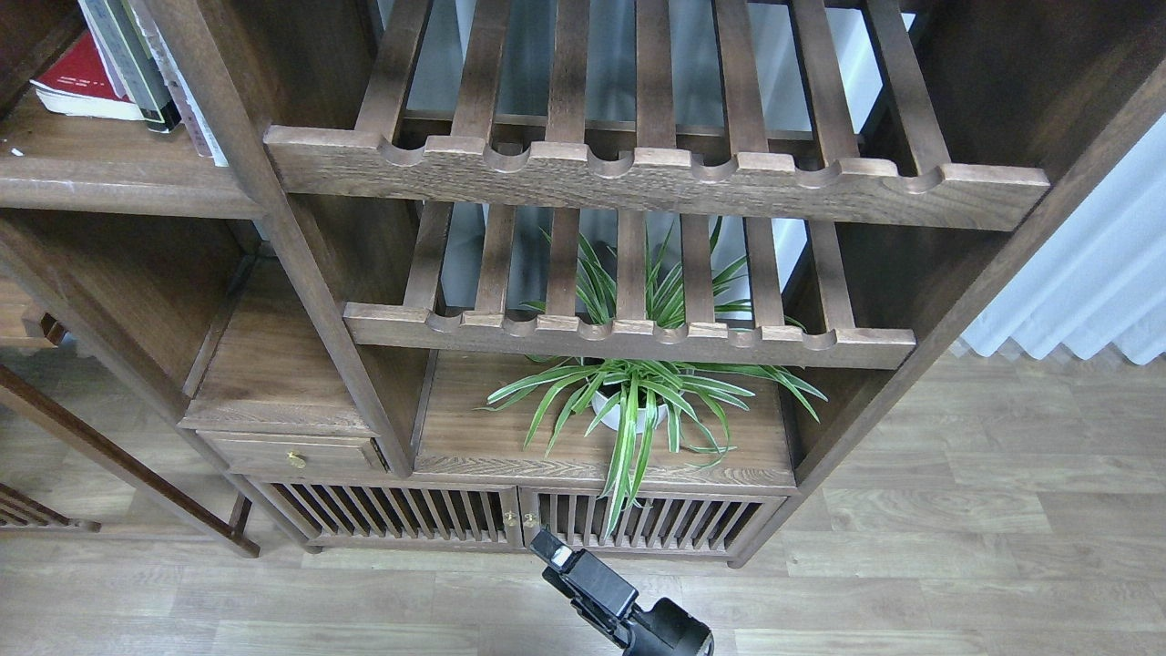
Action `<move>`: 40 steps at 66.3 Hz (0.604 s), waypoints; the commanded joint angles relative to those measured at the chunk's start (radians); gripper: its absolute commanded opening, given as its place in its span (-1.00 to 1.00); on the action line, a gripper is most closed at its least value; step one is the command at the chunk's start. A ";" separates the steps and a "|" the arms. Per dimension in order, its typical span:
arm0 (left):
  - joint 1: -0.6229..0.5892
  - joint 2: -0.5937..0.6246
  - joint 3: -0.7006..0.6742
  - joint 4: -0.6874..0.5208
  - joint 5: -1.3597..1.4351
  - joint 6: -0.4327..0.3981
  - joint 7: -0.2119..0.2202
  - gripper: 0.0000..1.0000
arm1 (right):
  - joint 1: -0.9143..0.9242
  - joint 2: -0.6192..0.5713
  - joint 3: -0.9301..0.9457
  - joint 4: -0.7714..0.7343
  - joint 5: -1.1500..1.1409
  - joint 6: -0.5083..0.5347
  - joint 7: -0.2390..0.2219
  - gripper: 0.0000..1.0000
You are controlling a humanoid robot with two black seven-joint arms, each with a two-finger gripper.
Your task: Organize books on shelf
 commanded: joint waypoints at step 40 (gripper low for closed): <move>0.585 -0.238 -0.177 -0.272 -0.038 0.000 0.011 0.28 | 0.002 0.000 0.038 0.025 0.003 0.000 0.001 0.99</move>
